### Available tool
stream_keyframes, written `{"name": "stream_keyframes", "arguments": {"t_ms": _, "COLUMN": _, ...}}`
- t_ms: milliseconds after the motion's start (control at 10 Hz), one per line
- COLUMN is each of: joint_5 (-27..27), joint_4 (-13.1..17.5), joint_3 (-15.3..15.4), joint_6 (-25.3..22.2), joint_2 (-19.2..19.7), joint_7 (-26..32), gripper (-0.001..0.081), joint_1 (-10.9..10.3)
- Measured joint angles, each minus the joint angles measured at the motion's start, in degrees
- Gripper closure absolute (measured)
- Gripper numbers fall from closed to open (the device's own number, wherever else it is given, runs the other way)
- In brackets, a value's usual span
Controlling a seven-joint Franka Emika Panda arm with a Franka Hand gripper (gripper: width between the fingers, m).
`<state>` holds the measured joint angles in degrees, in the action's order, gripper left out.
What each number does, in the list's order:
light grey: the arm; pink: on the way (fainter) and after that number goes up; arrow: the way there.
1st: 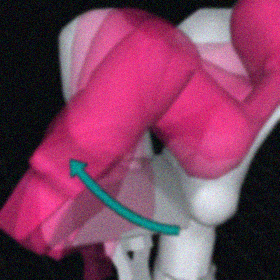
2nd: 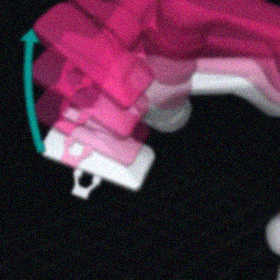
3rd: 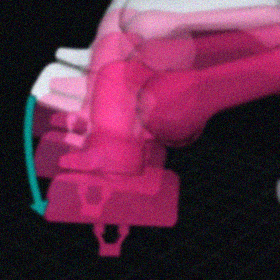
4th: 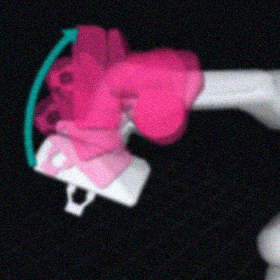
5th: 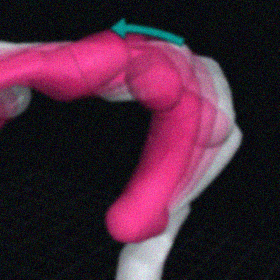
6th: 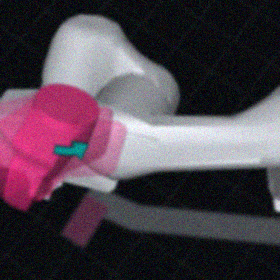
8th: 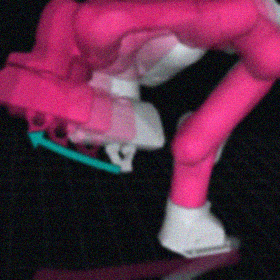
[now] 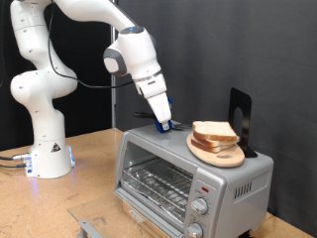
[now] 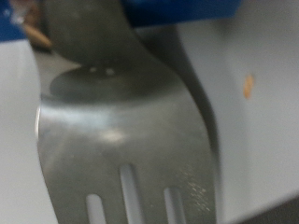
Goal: Make a piece of toast with the oven
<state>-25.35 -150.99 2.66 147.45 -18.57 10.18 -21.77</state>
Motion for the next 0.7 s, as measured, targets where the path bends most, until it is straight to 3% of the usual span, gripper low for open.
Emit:
{"name": "stream_keyframes", "arguments": {"t_ms": 300, "joint_5": -4.74, "joint_4": 1.75, "joint_3": -1.34, "joint_6": -6.10, "joint_2": -5.26, "joint_7": -0.37, "gripper": 0.0447, "joint_1": 0.01}}
{"name": "stream_keyframes", "arguments": {"t_ms": 600, "joint_5": -3.25, "joint_4": 3.53, "joint_3": -2.11, "joint_6": -14.05, "joint_2": -10.26, "joint_7": -3.30, "gripper": 0.0447, "joint_1": 1.76}}
{"name": "stream_keyframes", "arguments": {"t_ms": 700, "joint_5": -3.33, "joint_4": 3.27, "joint_3": -2.04, "joint_6": -13.41, "joint_2": -10.06, "joint_7": -2.98, "gripper": 0.0447, "joint_1": 1.74}}
